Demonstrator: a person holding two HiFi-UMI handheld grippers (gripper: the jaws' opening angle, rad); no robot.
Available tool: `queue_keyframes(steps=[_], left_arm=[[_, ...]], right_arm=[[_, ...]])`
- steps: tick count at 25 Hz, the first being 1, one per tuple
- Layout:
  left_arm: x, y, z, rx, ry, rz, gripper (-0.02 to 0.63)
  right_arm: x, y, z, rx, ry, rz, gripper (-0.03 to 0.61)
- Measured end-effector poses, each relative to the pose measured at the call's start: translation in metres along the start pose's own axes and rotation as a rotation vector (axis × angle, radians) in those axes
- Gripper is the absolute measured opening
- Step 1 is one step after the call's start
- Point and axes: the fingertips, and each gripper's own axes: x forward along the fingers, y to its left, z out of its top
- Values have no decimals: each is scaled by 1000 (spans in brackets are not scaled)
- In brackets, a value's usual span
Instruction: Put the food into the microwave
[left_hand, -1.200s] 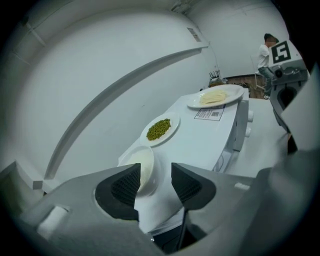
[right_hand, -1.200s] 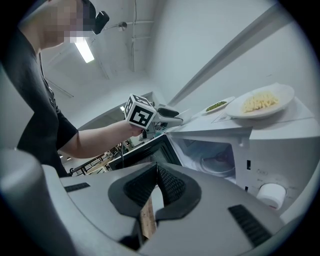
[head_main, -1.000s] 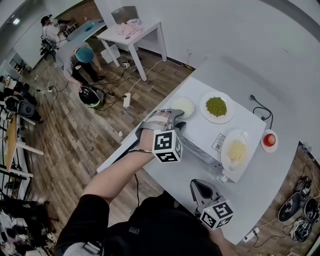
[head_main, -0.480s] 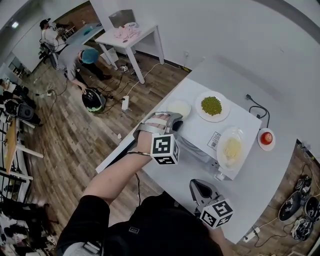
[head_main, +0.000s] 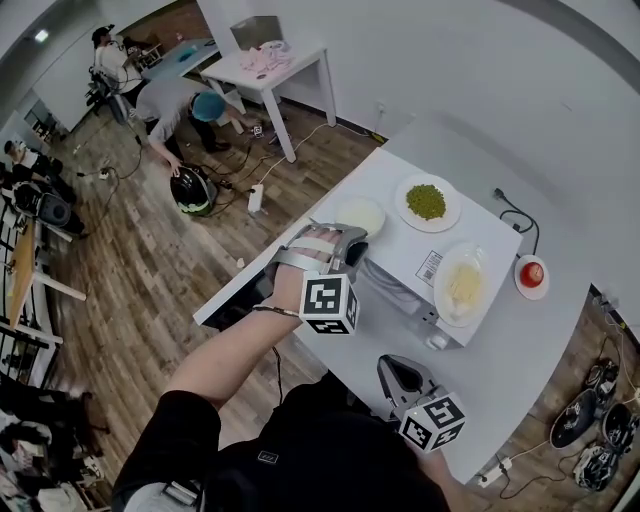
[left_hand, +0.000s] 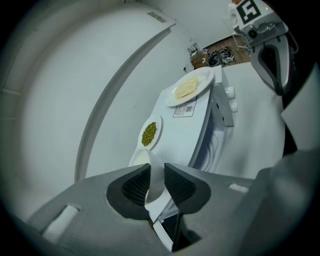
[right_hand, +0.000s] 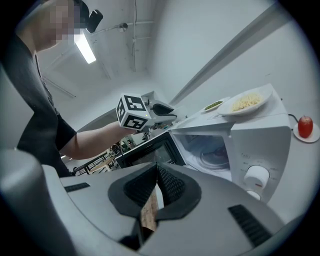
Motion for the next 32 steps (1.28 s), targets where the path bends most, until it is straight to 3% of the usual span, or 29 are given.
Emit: queue_keyframes(steps=[12,22,27,32], left_arm=[[-73,-40,6,16,-26,30,92],[-100,-85,-21,85,-84,12,92],[-95,-118,-27,188,-128,2,92],[-68,-153,-24,177,-199,-30,92]], right_arm=[[-4,22,-12,-13,31,58,15],[35,21,0,36,-34,-20,15],[40,28,-17,64,-33,-73,15],[37,26,-61,106,4,-136,15]])
